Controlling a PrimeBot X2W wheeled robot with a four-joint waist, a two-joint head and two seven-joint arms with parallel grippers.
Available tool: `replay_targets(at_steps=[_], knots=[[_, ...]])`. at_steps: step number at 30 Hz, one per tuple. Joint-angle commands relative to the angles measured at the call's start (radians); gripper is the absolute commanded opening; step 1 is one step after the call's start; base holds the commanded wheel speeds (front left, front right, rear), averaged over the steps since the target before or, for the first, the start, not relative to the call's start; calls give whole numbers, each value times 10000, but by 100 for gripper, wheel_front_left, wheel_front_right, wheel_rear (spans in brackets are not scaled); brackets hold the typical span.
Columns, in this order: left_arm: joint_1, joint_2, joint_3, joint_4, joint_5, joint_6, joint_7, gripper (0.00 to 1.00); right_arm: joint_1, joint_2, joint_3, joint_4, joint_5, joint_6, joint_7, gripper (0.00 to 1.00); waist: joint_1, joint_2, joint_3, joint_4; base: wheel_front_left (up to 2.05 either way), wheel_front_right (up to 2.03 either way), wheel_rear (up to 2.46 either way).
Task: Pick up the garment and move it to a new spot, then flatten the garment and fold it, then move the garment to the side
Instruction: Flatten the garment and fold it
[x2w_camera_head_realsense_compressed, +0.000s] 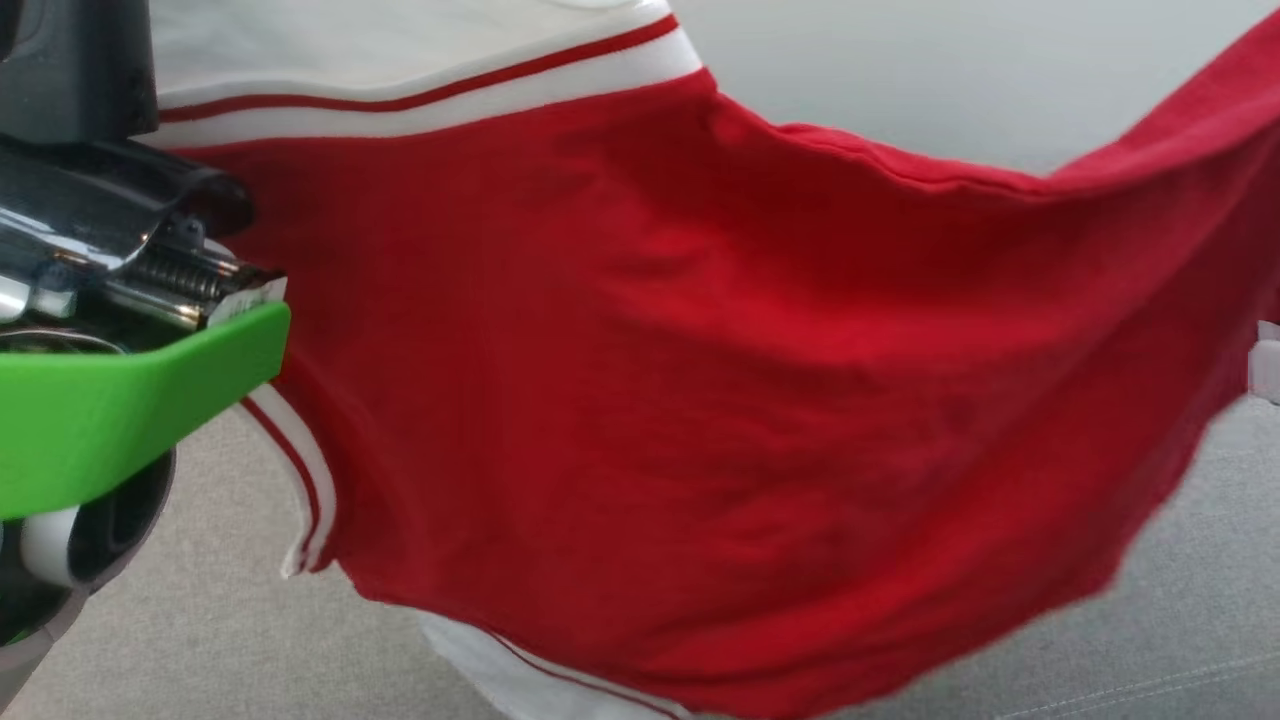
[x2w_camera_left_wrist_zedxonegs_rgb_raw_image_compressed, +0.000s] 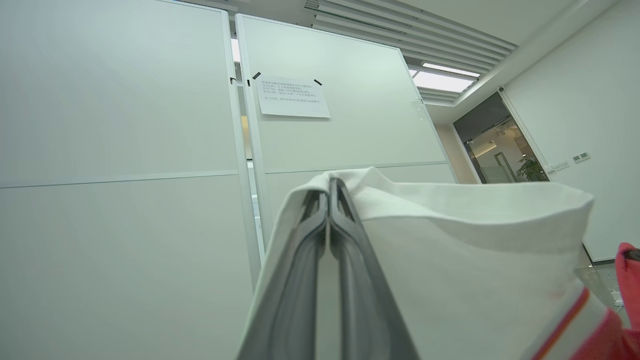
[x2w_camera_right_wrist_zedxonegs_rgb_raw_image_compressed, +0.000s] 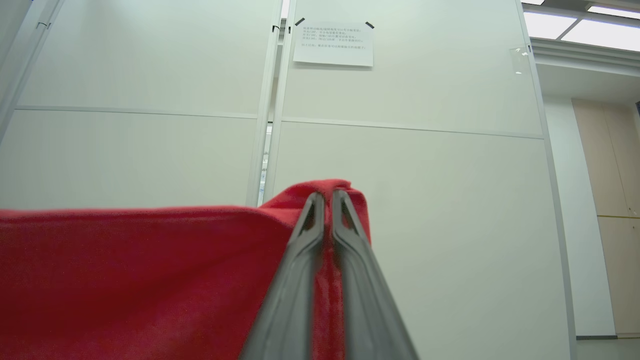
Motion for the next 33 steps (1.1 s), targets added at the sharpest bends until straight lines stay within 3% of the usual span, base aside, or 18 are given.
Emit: replay_targets(at_steps=[1,6,11,13,18,21,25,29,33], knots=[[-137,80,-19,-88,-41,68,184,0,239,-28,-80,-328,-56,-15,226,0,0,0,129,-107,0,0,0],[-16,47,-155,-5,-186,123,515,0,633,189,-134,-661,244,-15,792,0,0,0,786,-190,0,0,0],[-262,10,-94,1101,-356,-80,492,0,-20,343,271,487,641,-14,786,0,0,0,2121,-219,0,0,0],[-758,83,-5,1853,-216,-336,380,0,-769,255,634,1432,798,-12,651,0,0,0,2777,-244,0,0,0],[-2788,-481,-158,4399,79,-1372,190,0,-3975,247,1309,4440,674,-14,-66,0,0,0,4211,-256,0,0,0],[-4514,-1103,-456,6244,619,-1983,-175,0,-6340,459,1442,6596,86,-12,-810,0,0,0,4829,-192,0,0,0],[-6292,-2024,-559,8298,1220,-2377,-1337,0,-8769,837,1285,9244,-905,-12,-1901,0,0,0,5381,53,0,0,0],[-6936,-2815,-400,9600,1343,-2654,-2285,0,-9954,1059,1083,11085,-1806,-14,-2629,0,0,0,5805,406,0,0,0],[-6293,-3315,-245,10141,1301,-2978,-2506,0,-10078,1282,862,12295,-2575,-14,-2943,0,0,0,6364,682,0,0,0]])
